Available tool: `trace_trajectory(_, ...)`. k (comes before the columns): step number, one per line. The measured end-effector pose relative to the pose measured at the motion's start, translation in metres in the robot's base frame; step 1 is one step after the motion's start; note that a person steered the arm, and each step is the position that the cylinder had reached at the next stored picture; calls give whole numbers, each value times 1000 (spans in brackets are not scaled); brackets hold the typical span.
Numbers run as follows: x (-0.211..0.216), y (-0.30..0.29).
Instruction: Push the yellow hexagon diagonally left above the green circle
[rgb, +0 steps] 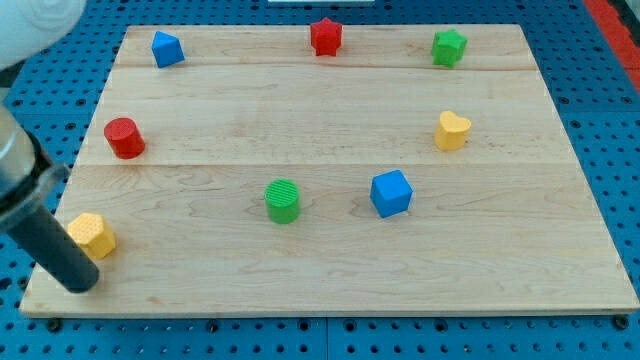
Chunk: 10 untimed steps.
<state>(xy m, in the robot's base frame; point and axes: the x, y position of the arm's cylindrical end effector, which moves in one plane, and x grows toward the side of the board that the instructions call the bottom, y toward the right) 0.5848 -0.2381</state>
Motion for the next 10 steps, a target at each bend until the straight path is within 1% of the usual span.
trace_trajectory(1, -29, -1)
trace_trajectory(2, -53, 21)
trace_trajectory(3, -73, 16)
trace_trajectory(4, -47, -37)
trace_trajectory(5, -76, -51)
trace_trajectory(6, -99, -31)
trace_trajectory(7, -111, 23)
trace_trajectory(8, -112, 49)
trace_trajectory(9, -88, 43)
trace_trajectory(10, -88, 78)
